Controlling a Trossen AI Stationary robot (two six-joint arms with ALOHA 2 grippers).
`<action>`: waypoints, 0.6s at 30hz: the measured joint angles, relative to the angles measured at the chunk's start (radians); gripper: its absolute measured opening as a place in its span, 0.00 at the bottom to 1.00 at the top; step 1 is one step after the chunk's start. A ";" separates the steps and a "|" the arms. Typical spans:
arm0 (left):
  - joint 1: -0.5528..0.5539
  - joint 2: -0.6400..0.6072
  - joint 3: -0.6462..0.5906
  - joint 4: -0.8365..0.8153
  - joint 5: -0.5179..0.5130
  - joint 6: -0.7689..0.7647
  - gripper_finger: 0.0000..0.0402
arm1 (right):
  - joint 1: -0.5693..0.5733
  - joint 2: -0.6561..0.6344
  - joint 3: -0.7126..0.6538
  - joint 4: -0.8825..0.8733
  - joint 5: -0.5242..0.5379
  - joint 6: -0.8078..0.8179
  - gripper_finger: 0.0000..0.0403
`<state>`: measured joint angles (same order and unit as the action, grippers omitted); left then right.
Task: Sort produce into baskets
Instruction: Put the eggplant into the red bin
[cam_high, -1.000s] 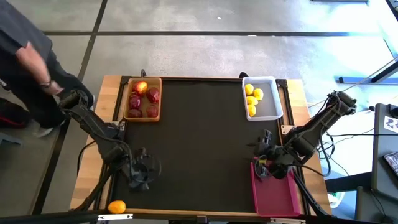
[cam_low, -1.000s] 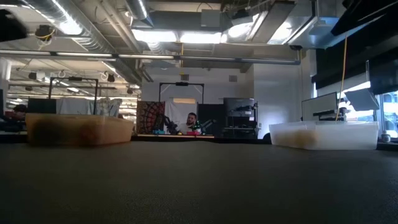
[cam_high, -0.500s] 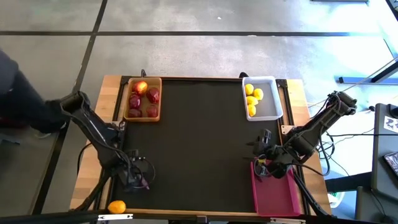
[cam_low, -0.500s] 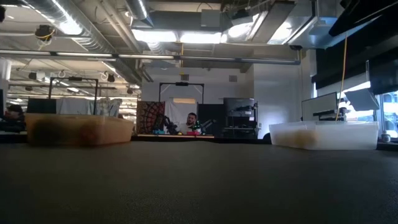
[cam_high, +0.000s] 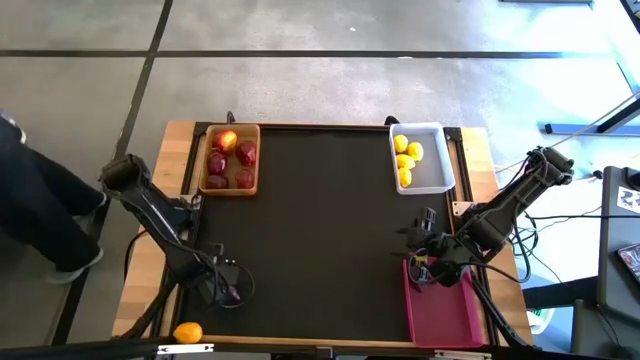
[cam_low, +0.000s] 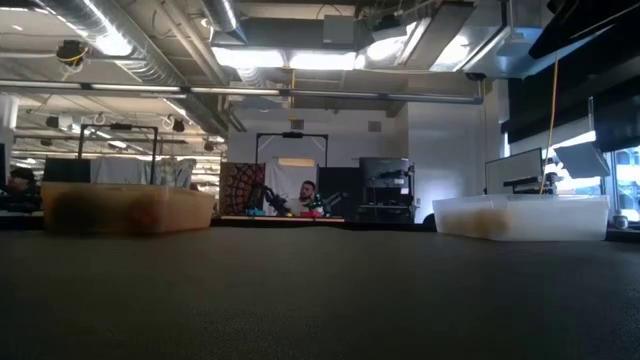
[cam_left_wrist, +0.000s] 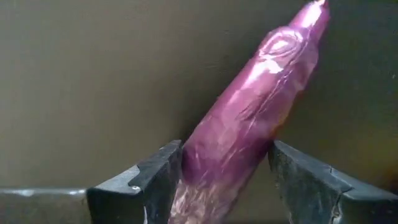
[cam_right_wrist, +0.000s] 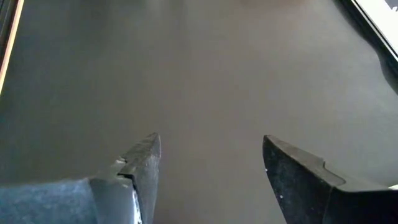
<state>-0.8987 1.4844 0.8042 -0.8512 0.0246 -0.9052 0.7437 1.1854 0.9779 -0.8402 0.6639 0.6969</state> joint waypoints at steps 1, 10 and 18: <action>-0.001 0.013 0.002 0.001 0.006 0.019 0.59 | 0.000 0.000 0.000 0.000 0.000 0.000 0.60; 0.010 0.121 0.003 0.008 0.045 0.001 0.51 | 0.000 0.004 0.000 -0.010 0.004 -0.001 0.60; 0.012 0.097 0.017 0.030 0.009 -0.091 0.31 | 0.000 0.004 0.000 -0.013 -0.022 0.000 0.60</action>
<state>-0.8868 1.5811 0.8214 -0.8213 0.0338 -0.9961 0.7437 1.1896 0.9779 -0.8530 0.6423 0.6968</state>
